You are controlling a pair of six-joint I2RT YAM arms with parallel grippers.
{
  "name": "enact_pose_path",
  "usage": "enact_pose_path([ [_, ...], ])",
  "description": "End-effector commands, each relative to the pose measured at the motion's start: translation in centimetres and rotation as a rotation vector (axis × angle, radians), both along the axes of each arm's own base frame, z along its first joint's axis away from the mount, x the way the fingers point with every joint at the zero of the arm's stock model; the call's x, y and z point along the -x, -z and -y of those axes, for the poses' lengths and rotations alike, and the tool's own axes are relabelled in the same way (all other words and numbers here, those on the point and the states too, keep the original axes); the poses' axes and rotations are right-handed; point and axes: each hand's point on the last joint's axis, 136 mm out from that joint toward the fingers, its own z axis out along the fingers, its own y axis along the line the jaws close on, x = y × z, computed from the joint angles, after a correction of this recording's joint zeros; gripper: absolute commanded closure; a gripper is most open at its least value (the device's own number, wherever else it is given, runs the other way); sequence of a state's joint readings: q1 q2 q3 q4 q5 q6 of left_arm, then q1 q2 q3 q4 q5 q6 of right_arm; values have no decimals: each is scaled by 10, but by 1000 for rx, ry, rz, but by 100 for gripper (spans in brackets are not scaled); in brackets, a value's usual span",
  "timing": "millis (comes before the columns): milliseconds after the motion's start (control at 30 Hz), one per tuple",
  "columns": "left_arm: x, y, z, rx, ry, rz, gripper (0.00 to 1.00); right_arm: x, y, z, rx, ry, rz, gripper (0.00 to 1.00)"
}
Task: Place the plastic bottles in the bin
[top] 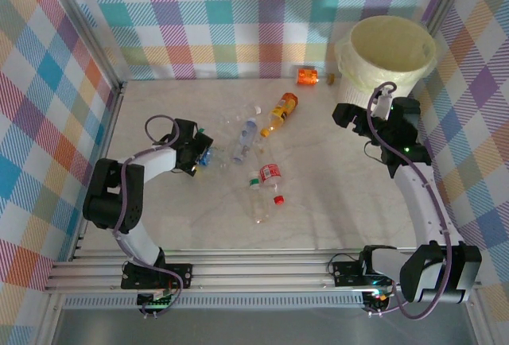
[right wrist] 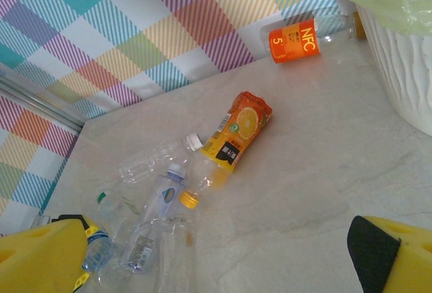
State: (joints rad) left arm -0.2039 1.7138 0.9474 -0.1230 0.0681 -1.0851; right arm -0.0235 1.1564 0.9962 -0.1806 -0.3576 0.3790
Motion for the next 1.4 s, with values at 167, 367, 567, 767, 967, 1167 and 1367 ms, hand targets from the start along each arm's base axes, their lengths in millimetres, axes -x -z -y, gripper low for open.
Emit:
enact_pose_path([
  [167,-12,11,6,35,10,14,25,1,-3,-7,-9,-37,12,0],
  [367,-11,14,3,24,4,23,36,0,-4,-7,-11,-37,13,0],
  [567,-8,1,1,5,24,64,46,4,-8,-19,-25,-99,36,0],
  [767,4,-29,-4,-66,63,135,48,14,-15,-47,-32,-217,77,0],
  [967,13,-79,15,-105,157,299,48,18,-11,-79,4,-299,105,0],
  [1167,21,-141,48,-123,286,501,48,20,-7,-112,-22,-384,92,0],
  [1367,28,-191,87,-80,428,657,48,33,-11,-142,-10,-520,128,0],
])
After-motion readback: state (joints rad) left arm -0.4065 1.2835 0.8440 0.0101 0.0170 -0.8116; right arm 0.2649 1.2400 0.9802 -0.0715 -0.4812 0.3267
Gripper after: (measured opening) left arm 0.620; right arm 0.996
